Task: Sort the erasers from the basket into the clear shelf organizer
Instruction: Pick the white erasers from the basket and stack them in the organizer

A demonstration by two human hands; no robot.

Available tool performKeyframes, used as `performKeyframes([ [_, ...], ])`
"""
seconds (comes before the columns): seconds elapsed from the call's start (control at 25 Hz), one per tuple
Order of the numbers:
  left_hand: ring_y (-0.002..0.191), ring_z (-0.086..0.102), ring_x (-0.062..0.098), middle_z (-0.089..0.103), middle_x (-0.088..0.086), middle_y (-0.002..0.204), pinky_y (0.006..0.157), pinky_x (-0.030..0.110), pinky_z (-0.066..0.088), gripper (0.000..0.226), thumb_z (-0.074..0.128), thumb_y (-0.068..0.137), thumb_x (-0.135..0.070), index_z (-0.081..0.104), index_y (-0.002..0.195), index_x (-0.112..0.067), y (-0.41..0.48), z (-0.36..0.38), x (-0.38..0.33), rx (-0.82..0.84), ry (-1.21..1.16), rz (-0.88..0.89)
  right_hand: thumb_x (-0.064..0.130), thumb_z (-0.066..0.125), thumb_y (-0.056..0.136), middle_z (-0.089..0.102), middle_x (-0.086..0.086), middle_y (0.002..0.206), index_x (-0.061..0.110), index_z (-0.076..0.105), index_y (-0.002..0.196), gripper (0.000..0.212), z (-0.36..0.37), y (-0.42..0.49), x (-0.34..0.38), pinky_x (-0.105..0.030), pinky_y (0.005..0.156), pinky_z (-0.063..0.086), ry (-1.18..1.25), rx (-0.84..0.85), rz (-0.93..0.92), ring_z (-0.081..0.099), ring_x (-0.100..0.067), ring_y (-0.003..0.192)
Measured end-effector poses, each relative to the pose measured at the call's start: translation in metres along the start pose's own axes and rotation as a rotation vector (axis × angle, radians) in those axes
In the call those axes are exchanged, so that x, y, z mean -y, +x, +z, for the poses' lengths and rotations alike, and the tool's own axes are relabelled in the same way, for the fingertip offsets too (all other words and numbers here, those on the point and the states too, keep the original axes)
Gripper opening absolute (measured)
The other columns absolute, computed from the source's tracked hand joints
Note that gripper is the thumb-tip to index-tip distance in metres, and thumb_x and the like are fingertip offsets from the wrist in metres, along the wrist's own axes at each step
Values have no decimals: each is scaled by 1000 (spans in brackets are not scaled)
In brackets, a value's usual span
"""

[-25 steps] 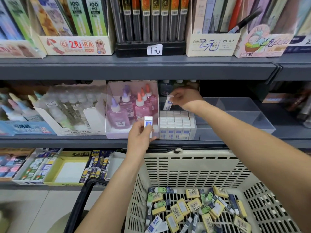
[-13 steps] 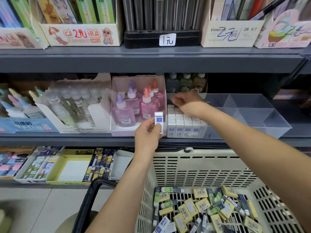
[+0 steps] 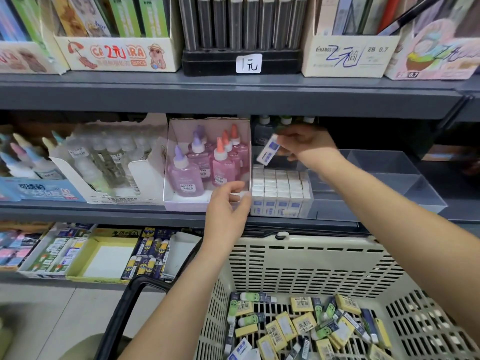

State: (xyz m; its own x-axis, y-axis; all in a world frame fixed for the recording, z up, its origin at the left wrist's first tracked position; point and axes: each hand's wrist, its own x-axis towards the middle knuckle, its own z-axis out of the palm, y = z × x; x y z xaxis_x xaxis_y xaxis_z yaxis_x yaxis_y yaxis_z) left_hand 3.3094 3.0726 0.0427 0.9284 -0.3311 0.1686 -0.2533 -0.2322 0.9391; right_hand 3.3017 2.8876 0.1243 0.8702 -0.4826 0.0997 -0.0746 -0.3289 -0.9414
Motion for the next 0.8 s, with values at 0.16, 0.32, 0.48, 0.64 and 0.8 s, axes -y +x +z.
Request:
performKeyframes([
  [0.16,90,51,3,55,-10,108,74,11,37,32,62,86,-28,56,117,-23,0,8,4,50,223,25,21,60,89,70,-8,104,19,68,88,8,1,36,-10,-32,83,55,-285,-23,-73,68,-15,87],
  [0.32,88,52,3,57,-11,103,78,17,41,31,63,86,-24,56,116,-22,0,10,4,43,228,45,31,59,88,67,4,99,27,63,91,6,16,40,-27,-30,83,48,-524,169,-29,61,-16,93],
  [0.48,86,52,2,58,-13,102,78,16,41,30,62,86,-25,56,115,-23,0,11,5,37,223,40,28,58,90,61,10,93,23,69,95,13,22,37,-36,-21,77,38,-570,297,-62,55,-6,86],
  [0.64,85,51,-2,58,-13,102,72,7,36,30,62,86,-26,56,115,-23,-1,11,7,37,238,61,27,51,94,66,6,105,20,69,105,22,21,38,-39,-20,81,37,-598,322,-74,55,-7,91],
  [0.8,89,54,1,56,-11,105,77,9,39,31,62,86,-25,55,116,-23,-3,6,8,53,219,108,28,45,97,64,1,119,20,65,114,28,13,30,-32,-22,88,40,-617,329,-62,56,-10,100],
])
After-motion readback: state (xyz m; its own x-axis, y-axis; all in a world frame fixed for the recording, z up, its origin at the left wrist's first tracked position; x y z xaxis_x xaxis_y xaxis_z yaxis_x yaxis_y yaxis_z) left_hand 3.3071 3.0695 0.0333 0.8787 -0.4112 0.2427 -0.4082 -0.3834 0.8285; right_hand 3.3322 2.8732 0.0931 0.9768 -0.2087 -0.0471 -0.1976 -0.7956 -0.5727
